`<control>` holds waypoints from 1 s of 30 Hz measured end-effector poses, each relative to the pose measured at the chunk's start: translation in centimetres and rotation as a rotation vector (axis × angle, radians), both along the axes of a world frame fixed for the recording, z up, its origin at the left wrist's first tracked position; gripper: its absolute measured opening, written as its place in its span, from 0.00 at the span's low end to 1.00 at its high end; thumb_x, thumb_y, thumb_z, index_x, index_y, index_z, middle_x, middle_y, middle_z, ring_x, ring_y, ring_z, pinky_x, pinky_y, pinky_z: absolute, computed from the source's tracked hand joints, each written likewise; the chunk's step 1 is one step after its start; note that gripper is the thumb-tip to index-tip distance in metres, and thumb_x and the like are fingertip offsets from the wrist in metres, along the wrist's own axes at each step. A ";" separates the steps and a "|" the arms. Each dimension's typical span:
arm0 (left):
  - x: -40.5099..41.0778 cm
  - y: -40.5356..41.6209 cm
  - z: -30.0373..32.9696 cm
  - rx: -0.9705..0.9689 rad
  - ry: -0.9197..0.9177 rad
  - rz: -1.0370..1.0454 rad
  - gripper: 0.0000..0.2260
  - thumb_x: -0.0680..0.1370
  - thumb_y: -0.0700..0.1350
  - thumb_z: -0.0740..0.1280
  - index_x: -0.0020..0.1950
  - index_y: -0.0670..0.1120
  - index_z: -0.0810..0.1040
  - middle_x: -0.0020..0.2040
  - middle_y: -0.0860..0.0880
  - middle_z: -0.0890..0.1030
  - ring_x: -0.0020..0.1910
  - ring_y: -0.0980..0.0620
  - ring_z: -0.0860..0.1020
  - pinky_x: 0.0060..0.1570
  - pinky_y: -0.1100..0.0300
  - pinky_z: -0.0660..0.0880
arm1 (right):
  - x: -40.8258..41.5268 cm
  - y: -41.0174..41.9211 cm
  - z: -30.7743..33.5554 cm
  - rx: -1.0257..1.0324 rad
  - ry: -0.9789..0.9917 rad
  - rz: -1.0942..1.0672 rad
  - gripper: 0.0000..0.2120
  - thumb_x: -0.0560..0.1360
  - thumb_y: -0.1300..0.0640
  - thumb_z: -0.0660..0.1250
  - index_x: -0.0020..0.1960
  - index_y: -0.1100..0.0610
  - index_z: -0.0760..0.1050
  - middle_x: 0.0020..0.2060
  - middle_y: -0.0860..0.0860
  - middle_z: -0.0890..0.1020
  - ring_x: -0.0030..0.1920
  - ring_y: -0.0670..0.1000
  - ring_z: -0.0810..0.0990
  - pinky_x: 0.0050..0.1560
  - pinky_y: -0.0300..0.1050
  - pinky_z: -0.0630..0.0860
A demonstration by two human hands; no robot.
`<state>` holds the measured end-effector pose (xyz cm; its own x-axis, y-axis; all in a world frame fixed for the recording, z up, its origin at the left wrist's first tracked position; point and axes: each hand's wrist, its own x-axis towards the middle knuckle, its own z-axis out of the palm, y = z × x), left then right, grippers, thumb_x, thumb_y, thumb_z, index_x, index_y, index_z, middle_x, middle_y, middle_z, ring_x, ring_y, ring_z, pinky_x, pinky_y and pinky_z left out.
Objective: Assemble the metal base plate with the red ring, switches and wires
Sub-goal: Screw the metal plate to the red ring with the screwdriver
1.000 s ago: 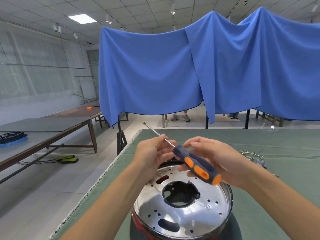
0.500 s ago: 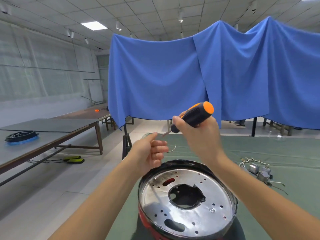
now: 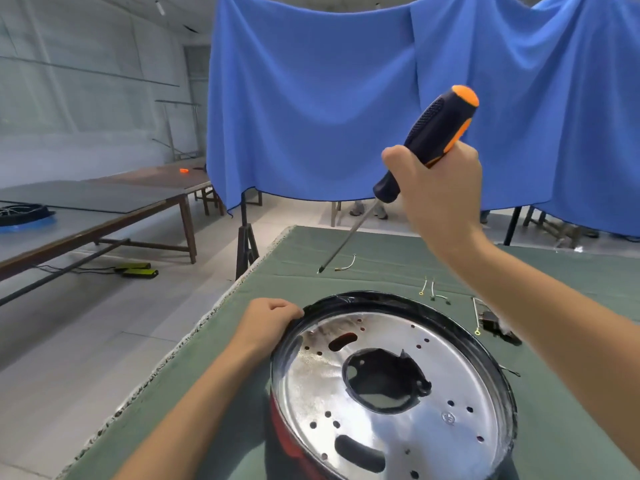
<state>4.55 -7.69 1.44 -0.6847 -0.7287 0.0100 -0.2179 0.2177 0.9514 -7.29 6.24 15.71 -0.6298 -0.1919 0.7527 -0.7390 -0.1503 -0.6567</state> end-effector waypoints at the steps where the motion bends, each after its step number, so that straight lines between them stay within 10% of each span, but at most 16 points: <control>1: 0.0 0.1 -0.3 0.037 0.020 -0.023 0.10 0.75 0.38 0.65 0.37 0.34 0.81 0.33 0.37 0.78 0.27 0.49 0.75 0.29 0.63 0.72 | -0.1 -0.1 0.0 0.004 0.000 -0.001 0.17 0.67 0.60 0.66 0.27 0.54 0.59 0.15 0.42 0.66 0.20 0.41 0.67 0.23 0.30 0.60; 9: 0.3 0.6 -0.6 0.195 0.180 -0.060 0.08 0.75 0.34 0.65 0.44 0.29 0.81 0.40 0.25 0.77 0.34 0.44 0.74 0.26 0.65 0.72 | -0.4 -1.6 -0.1 0.020 0.013 0.026 0.17 0.65 0.57 0.64 0.36 0.73 0.67 0.33 0.70 0.72 0.30 0.55 0.65 0.29 0.45 0.63; 30: 0.4 0.6 -0.8 0.214 0.204 -0.042 0.10 0.75 0.35 0.67 0.35 0.38 0.84 0.32 0.39 0.81 0.25 0.52 0.76 0.27 0.68 0.72 | -1.3 -3.5 -2.1 0.114 0.043 0.037 0.13 0.69 0.62 0.64 0.33 0.72 0.68 0.17 0.44 0.72 0.25 0.47 0.68 0.28 0.40 0.66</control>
